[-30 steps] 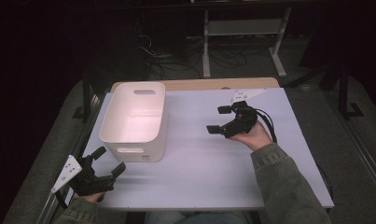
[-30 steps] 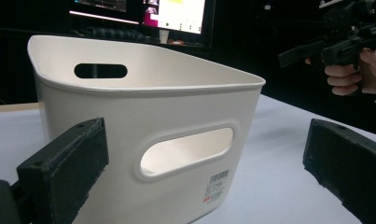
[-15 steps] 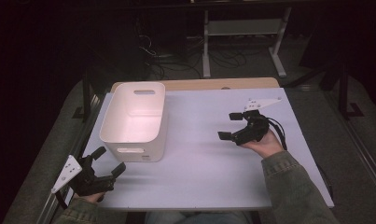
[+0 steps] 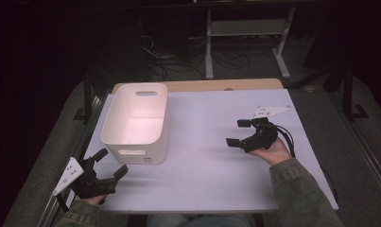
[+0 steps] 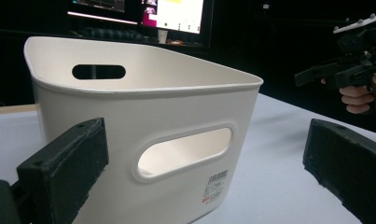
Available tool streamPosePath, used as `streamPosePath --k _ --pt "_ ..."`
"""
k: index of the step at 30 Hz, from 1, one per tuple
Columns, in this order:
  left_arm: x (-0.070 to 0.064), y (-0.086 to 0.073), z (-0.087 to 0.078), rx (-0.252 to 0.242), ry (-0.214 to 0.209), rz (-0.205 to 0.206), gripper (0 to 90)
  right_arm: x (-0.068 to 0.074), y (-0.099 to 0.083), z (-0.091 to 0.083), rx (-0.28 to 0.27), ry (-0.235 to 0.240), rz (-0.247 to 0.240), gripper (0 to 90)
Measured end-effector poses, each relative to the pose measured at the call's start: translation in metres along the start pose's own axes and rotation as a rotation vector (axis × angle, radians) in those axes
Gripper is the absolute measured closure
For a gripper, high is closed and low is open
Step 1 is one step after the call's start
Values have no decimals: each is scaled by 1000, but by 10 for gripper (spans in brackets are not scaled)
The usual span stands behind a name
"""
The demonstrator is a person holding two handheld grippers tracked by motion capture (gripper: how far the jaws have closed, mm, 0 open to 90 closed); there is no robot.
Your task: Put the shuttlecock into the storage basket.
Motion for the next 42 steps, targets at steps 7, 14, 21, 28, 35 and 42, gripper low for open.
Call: streamPosePath --k 7,14,21,28,35,42 --pt "0 0 0 -1 3 -1 0 1 -14 -6 -4 -11 25 0" --pt "0 1 -1 -3 4 1 0 2 -23 -13 -20 -20 32 0" --pt "0 1 -1 -4 4 2 0 2 -33 -18 -12 -37 43 0" --pt "0 1 -1 -4 3 1 0 0 -42 -26 -26 -66 48 0" --pt "0 1 -1 -2 3 2 0 -4 -50 -34 -40 -97 56 0" --pt "0 1 0 -6 4 -3 0 -6 -56 -42 -56 -133 60 0"
Point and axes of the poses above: each handheld gripper's, and its own axes: z roughly forward along the jaws, y roughly out of its top, x roughly to its left, the point moved 5 cm from there along z, roughly forward along the jaws, and after that the axes turned 3 degrees about -z, right-handed, at the moved point
